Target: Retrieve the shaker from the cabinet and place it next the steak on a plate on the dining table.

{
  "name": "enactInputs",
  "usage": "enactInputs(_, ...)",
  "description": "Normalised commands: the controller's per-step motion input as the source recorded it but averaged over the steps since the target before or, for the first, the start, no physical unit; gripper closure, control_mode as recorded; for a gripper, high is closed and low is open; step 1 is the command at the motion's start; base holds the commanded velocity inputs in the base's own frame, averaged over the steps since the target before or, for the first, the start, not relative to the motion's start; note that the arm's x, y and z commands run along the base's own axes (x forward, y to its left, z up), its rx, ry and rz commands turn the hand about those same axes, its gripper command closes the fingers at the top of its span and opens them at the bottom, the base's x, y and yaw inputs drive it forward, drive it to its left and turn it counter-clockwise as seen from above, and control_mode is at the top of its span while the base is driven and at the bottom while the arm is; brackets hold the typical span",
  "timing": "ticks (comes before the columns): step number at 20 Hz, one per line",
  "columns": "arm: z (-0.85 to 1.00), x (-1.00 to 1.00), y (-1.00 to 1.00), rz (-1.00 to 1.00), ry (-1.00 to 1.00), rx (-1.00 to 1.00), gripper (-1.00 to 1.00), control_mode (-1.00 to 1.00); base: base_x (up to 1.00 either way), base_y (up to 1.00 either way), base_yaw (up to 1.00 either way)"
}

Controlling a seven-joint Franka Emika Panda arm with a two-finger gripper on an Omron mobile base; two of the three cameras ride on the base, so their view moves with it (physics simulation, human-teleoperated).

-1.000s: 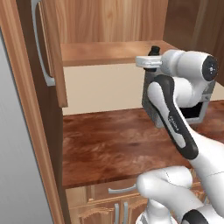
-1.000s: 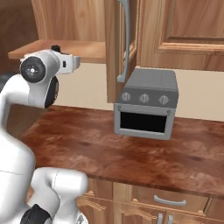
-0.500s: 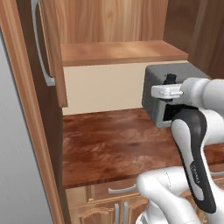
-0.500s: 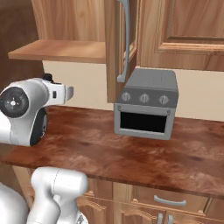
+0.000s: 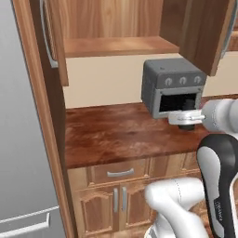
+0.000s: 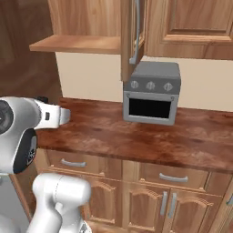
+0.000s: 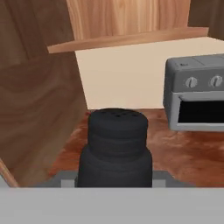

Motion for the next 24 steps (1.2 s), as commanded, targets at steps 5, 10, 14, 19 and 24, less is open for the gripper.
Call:
enactInputs(5,0.0,0.0,0.0,0.0,0.0,0.0,1.0,1.0,-1.0,-0.27,-0.08)
enactInputs(10,0.0,0.0,0.0,0.0,0.0,0.0,1.0,1.0,-0.41,0.05,-0.91)
enactInputs(14,0.0,0.0,0.0,0.0,0.0,0.0,1.0,1.0,0.0,0.0,-1.0)
enactInputs(19,0.0,0.0,0.0,0.0,0.0,0.0,1.0,1.0,0.0,0.0,-1.0)
enactInputs(24,0.0,0.0,0.0,0.0,0.0,0.0,1.0,1.0,0.0,0.0,-1.0)
